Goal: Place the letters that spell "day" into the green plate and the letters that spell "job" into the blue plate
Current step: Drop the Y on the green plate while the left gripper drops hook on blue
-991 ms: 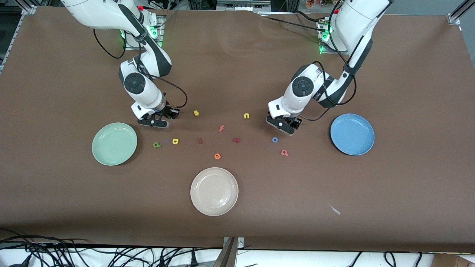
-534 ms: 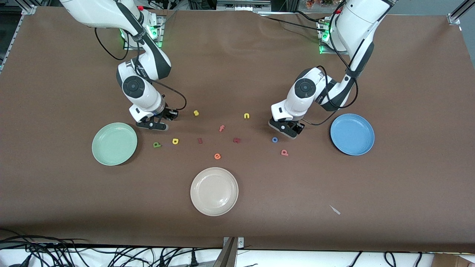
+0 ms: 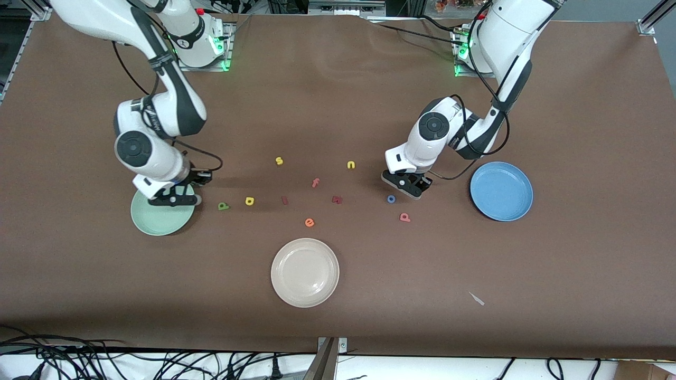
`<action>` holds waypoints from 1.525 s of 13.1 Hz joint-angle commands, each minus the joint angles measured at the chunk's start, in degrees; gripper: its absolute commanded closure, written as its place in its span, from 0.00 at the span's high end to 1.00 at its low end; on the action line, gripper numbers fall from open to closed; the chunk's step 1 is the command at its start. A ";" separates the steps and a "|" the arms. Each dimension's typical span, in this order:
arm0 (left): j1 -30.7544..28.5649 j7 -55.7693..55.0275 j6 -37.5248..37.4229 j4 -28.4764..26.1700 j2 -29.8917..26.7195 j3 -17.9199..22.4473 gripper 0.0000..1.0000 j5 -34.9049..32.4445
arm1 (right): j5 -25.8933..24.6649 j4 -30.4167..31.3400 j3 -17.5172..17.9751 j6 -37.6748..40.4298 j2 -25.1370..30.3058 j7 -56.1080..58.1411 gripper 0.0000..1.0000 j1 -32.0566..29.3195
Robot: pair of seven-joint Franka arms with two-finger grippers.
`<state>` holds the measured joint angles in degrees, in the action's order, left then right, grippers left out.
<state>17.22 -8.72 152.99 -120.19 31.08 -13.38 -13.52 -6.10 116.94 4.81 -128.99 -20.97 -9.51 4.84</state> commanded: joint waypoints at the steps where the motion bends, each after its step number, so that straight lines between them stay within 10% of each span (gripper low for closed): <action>1: 1.06 -0.24 0.37 0.84 1.26 0.72 0.42 -1.68 | -0.76 -4.51 0.12 0.41 -4.32 7.55 0.05 -3.59; 5: 0.97 0.02 0.29 0.75 0.73 1.34 0.17 -1.59 | -0.67 -8.22 0.12 -0.90 -8.47 12.06 0.16 -6.24; 7: 0.89 0.02 0.29 0.75 0.47 1.34 0.03 -1.59 | -0.23 -9.09 0.29 -1.00 -8.91 11.19 0.85 -5.89; 8: 0.89 0.11 0.11 0.66 0.30 1.34 0.00 -1.59 | 0.03 -9.45 0.55 -0.74 -8.82 11.10 1.00 -5.72; 20: -22.75 18.75 -10.61 -9.35 -18.16 0.99 0.00 -1.24 | 0.48 -9.80 8.99 -3.27 -9.08 -20.70 1.00 -0.36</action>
<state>-4.89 10.02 141.72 -126.47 14.26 -11.55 -13.53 -5.90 107.64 13.73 -130.77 -29.33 -25.93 3.14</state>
